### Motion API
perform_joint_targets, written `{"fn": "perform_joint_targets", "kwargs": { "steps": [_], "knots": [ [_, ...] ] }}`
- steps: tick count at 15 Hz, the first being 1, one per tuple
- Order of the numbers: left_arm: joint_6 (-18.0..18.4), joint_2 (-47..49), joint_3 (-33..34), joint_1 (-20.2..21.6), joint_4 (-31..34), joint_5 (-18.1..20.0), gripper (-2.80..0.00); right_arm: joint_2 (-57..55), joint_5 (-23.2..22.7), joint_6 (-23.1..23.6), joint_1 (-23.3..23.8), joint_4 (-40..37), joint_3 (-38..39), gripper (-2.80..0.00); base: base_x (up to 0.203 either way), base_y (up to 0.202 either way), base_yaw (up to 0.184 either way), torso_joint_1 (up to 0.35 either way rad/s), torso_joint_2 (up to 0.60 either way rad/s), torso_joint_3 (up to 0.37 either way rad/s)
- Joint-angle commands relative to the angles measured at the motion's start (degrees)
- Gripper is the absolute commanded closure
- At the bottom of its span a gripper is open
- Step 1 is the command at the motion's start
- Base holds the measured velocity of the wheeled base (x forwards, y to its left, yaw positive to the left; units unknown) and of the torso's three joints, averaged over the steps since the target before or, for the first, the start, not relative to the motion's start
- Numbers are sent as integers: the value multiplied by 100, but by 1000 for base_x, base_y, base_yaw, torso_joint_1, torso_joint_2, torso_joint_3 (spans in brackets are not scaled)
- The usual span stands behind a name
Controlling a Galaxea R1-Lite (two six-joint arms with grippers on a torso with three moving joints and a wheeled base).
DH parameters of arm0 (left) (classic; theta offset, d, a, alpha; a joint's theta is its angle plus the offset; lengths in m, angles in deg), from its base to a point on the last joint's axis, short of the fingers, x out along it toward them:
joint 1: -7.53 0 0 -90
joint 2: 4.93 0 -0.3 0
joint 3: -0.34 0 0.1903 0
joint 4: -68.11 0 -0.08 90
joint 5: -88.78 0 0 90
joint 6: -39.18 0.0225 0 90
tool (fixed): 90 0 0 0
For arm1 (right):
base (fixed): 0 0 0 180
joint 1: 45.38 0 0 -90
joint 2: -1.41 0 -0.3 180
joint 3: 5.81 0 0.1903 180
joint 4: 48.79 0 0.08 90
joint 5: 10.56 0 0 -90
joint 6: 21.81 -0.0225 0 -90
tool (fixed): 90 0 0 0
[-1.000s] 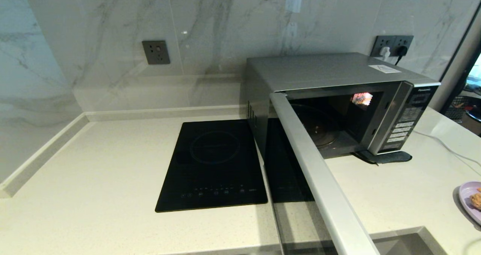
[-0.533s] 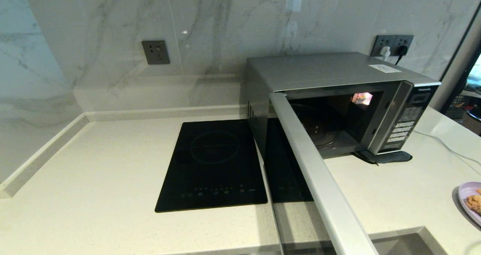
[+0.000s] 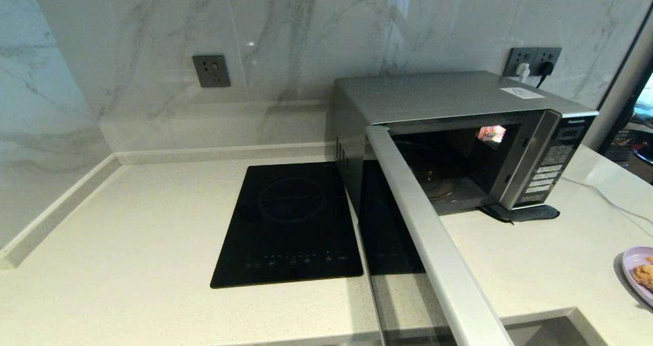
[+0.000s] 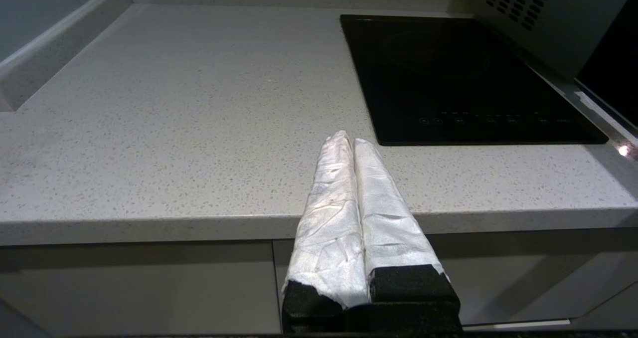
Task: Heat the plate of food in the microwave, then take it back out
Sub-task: Close the microwave oven
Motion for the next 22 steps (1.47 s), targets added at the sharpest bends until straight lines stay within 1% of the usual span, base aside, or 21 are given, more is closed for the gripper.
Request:
{"fn": "perform_joint_targets", "kwargs": {
  "steps": [1,2,4,5,7,10,12,13,14,15,17,20,22],
  "knots": [
    [-3,4,0,1,-2,-3,0,1108,-236,262,-256,9,-90,-280,0,0,0,0,0,0],
    [-3,4,0,1,-2,-3,0,1307,-292,390,-617,4,-229,-280,0,0,0,0,0,0],
    [-3,4,0,1,-2,-3,0,1575,-270,488,-1336,-77,-845,-280,0,0,0,0,0,0],
    [-3,4,0,1,-2,-3,0,1626,-105,496,-1704,-225,-1214,0,0,0,0,0,0,0],
    [-3,4,0,1,-2,-3,0,1625,463,362,-2488,-706,-2068,0,0,0,0,0,0,0],
    [-3,4,0,1,-2,-3,0,1448,1262,86,-3734,-1151,-3262,0,0,0,0,0,0,0],
    [-3,4,0,1,-2,-3,0,1208,1994,-340,-4680,-1810,-4425,0,0,0,0,0,0,0],
    [-3,4,0,1,-2,-3,0,1080,2336,-598,-5237,-2239,-4962,0,0,0,0,0,0,0],
    [-3,4,0,1,-2,-3,0,987,2687,-806,-5836,-2580,-5304,0,0,0,0,0,0,0],
    [-3,4,0,1,-2,-3,0,943,2974,-975,-6376,-2838,-5406,0,0,0,0,0,0,0],
    [-3,4,0,1,-2,-3,0,980,3284,-1346,-7254,-3402,-5470,0,0,0,0,0,0,0],
    [-3,4,0,1,-2,-3,0,1167,3403,-1796,-8433,-4026,-5498,0,0,0,0,0,0,0],
    [-3,4,0,1,-2,-3,0,1324,3418,-1912,-9254,-4328,-5502,0,0,0,0,0,0,0]
  ]
}}
